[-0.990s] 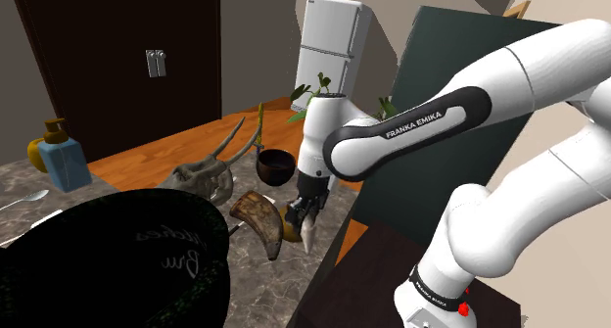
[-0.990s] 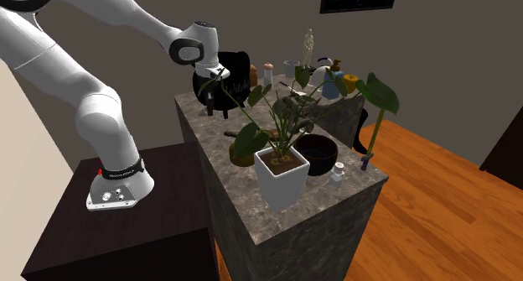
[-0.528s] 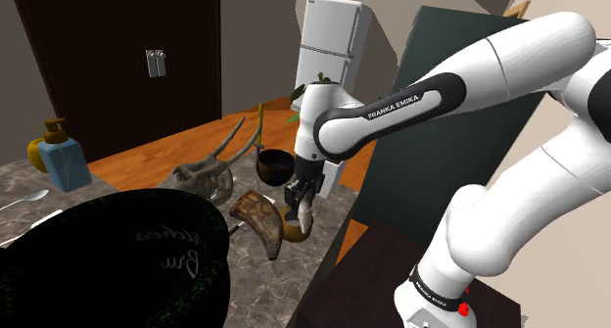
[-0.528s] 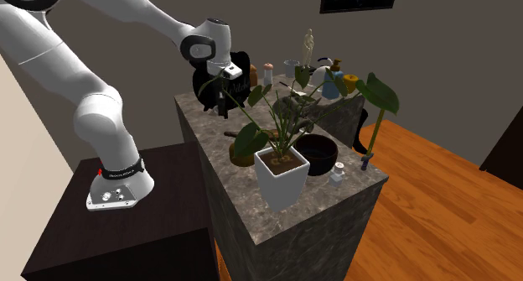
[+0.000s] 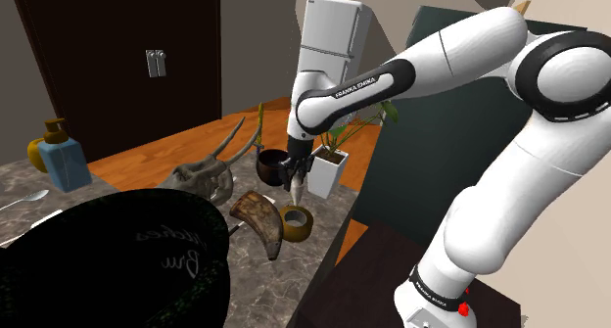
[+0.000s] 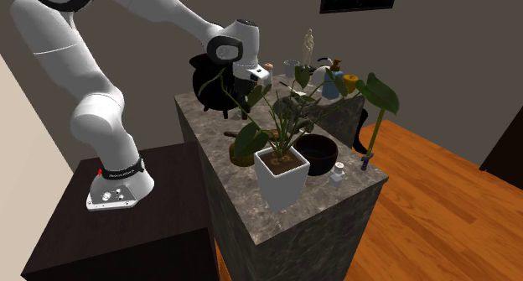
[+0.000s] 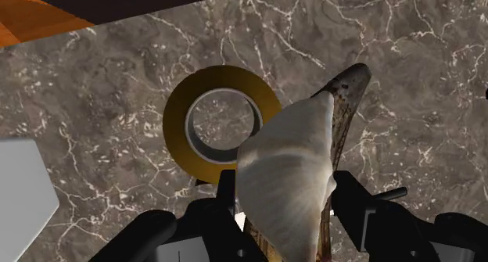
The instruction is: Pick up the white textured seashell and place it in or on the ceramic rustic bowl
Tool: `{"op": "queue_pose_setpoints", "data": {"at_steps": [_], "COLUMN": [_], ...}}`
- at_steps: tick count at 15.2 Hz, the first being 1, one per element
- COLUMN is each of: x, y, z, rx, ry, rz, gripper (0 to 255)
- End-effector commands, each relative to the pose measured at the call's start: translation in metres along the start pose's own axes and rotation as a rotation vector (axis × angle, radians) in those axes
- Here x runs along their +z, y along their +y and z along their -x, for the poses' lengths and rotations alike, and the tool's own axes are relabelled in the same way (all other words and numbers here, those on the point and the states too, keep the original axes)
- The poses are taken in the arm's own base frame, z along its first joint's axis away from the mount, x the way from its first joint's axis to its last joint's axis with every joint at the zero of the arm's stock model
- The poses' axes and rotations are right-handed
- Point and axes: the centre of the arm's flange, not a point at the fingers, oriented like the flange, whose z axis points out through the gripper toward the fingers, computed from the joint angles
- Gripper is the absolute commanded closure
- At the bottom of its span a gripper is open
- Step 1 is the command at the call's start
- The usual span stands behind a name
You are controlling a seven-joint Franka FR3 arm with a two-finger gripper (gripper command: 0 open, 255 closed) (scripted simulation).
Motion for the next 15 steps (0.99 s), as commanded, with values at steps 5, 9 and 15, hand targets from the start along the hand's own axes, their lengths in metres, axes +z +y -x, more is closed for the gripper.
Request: {"op": "queue_pose_setpoints", "data": {"at_steps": [5,9,15], "x": [-0.008,-0.013,-0.02], "y": [0.043,0.072,0.116], "z": [-0.067,-0.11,-0.176], "rx": [0.0,0.0,0.0], "ry": [0.0,0.0,0.0], "rz": [0.001,0.001,0.001], "gripper": [255,255,255]}}
